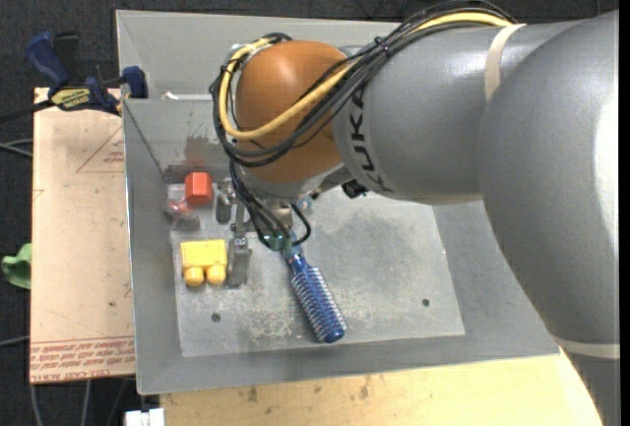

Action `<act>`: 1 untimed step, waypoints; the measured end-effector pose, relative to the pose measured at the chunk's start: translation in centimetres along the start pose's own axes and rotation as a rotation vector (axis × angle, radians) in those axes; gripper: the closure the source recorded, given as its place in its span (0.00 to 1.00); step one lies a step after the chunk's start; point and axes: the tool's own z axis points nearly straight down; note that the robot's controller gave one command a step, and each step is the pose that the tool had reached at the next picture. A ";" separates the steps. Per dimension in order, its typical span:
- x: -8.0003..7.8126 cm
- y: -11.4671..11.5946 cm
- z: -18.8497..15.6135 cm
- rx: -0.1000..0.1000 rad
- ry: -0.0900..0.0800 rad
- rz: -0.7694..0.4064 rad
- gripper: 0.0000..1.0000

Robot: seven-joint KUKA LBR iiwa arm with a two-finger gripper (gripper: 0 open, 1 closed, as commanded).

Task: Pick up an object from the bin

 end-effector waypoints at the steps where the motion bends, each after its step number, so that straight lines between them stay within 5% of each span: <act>1: -2.6 2.2 10.1 0.000 -0.004 -0.278 0.00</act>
Offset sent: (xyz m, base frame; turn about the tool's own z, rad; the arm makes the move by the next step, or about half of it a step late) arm 0.0260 0.0214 -0.0978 -0.2779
